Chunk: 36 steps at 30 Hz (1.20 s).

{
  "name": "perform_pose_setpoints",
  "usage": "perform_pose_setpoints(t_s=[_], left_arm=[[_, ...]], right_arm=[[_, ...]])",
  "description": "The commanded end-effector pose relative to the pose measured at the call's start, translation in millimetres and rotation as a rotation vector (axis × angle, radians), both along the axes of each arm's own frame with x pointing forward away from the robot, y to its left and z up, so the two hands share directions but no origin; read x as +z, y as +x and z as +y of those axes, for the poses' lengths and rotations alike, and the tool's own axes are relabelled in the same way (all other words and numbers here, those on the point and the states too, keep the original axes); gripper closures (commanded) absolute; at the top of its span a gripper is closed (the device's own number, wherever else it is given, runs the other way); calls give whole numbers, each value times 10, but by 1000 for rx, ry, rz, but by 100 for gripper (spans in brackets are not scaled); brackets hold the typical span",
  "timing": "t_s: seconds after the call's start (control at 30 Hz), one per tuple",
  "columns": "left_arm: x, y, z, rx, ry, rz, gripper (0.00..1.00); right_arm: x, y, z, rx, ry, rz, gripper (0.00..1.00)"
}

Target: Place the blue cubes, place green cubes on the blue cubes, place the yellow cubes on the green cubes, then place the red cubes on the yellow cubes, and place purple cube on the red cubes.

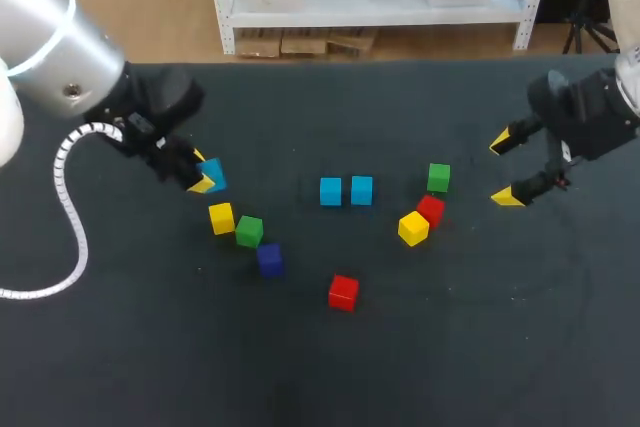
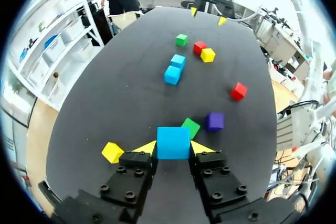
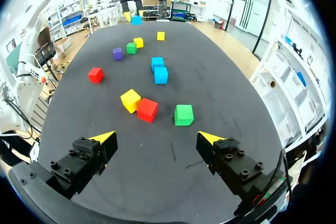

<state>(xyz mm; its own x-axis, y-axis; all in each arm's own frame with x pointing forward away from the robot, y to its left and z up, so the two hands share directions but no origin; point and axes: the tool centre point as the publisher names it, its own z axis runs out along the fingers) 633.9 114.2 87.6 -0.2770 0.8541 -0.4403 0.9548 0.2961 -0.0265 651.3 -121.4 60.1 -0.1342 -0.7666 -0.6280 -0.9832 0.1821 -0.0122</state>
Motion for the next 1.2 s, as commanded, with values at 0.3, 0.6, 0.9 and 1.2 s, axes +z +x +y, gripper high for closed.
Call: perform_pose_setpoints(t_s=[0.3, 0.6, 0.9, 1.2], left_arm=[[-3, -19, -248, -86, 5, 17, 100], [-67, -55, -343, -143, -2, 19, 100], [-62, 1, -363, -166, -31, 9, 100], [-67, 22, -413, -201, -30, 2, 100]], right_arm=[[-10, 7, 1, 1, 3, 0, 0], [-10, 7, 1, 1, 3, 0, 0], [-10, 7, 1, 1, 3, 0, 0], [-10, 7, 1, 1, 3, 0, 0]])
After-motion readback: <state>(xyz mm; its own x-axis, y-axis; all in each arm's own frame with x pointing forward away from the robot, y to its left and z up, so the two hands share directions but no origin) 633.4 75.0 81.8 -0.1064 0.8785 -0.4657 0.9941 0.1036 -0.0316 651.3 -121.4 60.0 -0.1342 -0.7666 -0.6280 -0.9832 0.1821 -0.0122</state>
